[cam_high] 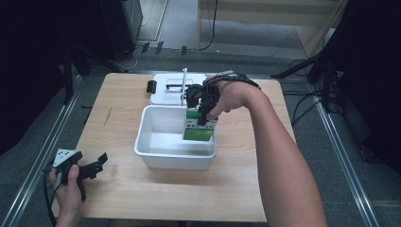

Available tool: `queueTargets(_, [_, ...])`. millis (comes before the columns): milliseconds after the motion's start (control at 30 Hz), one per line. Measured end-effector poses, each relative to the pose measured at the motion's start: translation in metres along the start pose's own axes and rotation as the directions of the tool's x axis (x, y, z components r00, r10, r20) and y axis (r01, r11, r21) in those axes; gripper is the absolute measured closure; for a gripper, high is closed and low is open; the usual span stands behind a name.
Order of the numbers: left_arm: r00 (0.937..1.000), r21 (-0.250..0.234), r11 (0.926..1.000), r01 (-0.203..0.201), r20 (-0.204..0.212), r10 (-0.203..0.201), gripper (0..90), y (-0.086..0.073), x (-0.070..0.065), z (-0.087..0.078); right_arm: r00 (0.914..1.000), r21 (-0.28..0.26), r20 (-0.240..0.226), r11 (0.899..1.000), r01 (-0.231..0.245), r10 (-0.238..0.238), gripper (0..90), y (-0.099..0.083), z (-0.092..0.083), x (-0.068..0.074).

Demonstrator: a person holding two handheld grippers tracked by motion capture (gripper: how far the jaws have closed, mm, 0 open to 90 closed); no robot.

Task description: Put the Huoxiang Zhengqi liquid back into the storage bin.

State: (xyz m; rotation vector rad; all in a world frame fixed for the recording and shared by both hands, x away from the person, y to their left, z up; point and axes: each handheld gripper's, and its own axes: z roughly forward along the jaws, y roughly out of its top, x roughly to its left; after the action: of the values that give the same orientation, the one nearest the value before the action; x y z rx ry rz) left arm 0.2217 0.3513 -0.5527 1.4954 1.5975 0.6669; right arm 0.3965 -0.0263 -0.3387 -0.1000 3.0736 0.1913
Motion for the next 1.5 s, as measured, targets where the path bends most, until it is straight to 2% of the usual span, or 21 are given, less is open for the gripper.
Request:
queueTargets(633, [1.0, -0.002, 1.0, 0.0, 0.0, 0.0, 0.0, 0.0, 0.0, 0.0, 0.9998, -0.012, -0.018, 1.0, 0.001, -0.002, 64.4, -0.002, 0.032, 0.001])
queueTargets(833, [1.0, -0.002, 1.0, -0.001, -0.002, 0.001, 0.1, 0.0, 0.0, 0.0, 0.9998, -0.018, -0.018, 1.0, -0.012, 0.011, 64.4, -0.002, 0.039, 0.002])
queueTargets(1167, [1.0, -0.001, 1.0, 0.002, 0.002, -0.002, 0.0, 0.0, 0.0, 0.0, 0.9998, 0.002, -0.016, 1.0, -0.015, 0.015, 64.2, 0.0, 0.046, 0.001])
queueTargets(1433, [1.0, -0.001, 1.0, 0.0, 0.001, 0.0, 0.0, 0.0, 0.0, 0.001, 0.9996, -0.006, -0.014, 1.0, -0.024, 0.024, 62.4, 0.0, 0.047, -0.001])
queueTargets(1500, [1.0, -0.001, 1.0, -0.001, 0.0, 0.001, 0.0, 0.0, 0.0, 0.0, 0.999, -0.014, -0.01, 0.999, -0.045, 0.045, 60.6, -0.001, 0.045, -0.001])
